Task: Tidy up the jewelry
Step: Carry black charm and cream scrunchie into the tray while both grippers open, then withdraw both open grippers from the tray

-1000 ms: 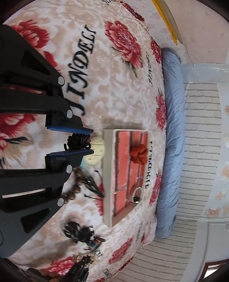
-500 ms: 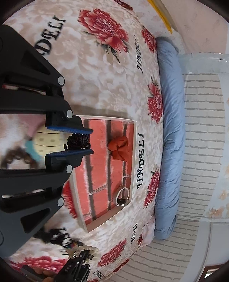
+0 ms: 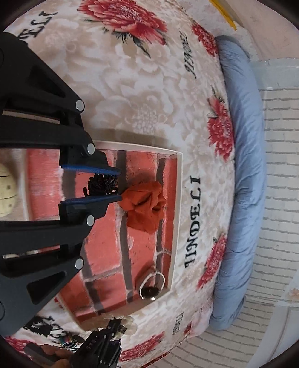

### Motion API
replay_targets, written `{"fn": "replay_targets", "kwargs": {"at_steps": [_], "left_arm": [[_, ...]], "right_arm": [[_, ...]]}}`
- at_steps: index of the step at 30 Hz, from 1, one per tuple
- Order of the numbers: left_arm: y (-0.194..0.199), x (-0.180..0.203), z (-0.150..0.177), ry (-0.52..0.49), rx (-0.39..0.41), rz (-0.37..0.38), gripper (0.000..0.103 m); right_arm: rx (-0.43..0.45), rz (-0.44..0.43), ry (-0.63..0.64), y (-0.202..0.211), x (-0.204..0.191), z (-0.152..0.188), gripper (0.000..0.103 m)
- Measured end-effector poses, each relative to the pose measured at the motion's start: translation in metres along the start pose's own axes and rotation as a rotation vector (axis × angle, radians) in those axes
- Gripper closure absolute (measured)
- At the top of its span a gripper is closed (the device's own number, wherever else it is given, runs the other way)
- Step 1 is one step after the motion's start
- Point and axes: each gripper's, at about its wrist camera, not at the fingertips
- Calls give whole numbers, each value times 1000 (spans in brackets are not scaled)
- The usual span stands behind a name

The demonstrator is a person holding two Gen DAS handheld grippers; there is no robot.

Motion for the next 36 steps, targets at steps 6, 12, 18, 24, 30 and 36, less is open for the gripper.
{"fn": "replay_targets", "kwargs": {"at_steps": [6,12,18,24,30,36], "left_arm": [[-30,5,-4,-51,-33,-14,87],[-46,1,-11,-59,-47,-28,86],[-64,-3,-10,-77,-75,-64,86],[-76,-12,-7,-64,-120,-76,86],[-76,-12,-8,-69,-120,-78,85],[-59,-8,-13,-76,-74,-86,64]], "right_arm": [[-63,-1,-10,-37,-5,-14,82],[-100,-5,-57,-64,0,-25,82],[-116,14,-41,-78,-2,-27,82],[-120,11,-65,-85,6,-32,79],[-115,13,-41,-83,6,-30,74],[-69,-10,-8,-65,-2,-31,53]]}}
Point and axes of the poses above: each gripper's, at about its wrist camera, not at the fingertips, and y roughly against the way its jaws point, x to its right, z to its underside, and after that the axes turned 10 degrees about x, right-handed
